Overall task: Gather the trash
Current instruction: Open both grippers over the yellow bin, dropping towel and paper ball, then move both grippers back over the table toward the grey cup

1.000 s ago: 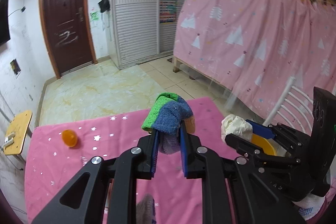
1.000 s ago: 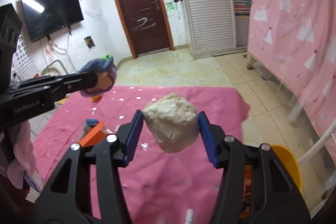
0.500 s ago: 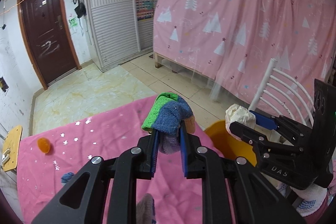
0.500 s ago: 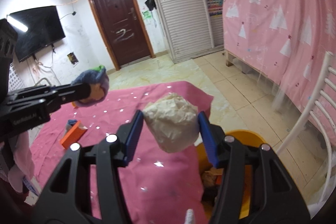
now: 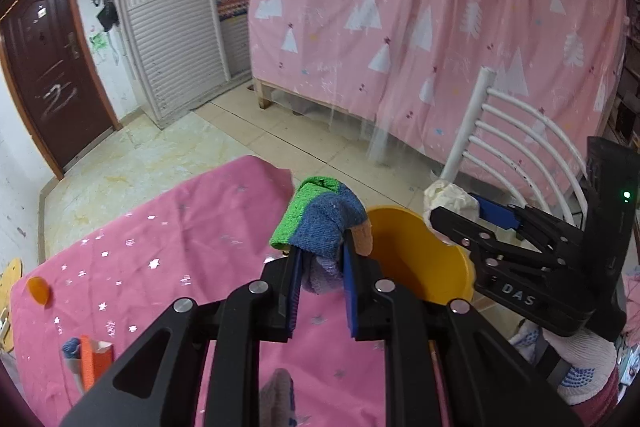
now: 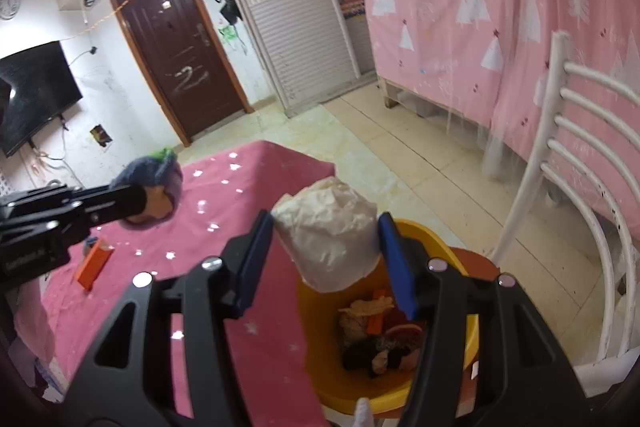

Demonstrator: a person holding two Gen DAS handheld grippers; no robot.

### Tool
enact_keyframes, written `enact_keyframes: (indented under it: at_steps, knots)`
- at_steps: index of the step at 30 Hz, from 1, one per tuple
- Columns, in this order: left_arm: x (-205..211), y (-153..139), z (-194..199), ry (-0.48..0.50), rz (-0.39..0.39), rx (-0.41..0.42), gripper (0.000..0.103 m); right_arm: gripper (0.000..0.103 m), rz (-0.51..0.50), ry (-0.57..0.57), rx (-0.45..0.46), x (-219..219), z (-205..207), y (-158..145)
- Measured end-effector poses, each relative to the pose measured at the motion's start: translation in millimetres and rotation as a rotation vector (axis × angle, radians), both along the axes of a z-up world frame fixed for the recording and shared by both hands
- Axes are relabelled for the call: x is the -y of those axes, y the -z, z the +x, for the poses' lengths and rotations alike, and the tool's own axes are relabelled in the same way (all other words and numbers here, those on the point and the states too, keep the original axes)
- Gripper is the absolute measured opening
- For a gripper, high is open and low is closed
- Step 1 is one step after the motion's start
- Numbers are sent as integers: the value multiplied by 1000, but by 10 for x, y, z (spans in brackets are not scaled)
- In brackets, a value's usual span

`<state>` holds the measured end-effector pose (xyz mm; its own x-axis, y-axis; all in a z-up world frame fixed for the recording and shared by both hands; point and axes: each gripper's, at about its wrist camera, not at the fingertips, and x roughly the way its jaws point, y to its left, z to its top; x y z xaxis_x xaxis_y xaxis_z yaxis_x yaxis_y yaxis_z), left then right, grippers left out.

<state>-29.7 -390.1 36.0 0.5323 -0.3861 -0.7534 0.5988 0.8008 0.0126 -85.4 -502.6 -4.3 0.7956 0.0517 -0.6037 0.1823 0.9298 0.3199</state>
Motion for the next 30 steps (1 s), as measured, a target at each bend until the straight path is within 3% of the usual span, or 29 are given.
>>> enact_keyframes:
  at_steps: [7, 15, 30]
  knots:
    - [337, 133, 29, 42, -2, -60, 10, 59, 39, 39, -4, 190, -30, 121]
    - [490, 167, 61, 71, -40, -115, 29, 59, 67, 62, -2, 302, -77, 161]
    - [-143, -57, 136, -19, -74, -76, 31, 59, 37, -54, 14, -280, 72, -76]
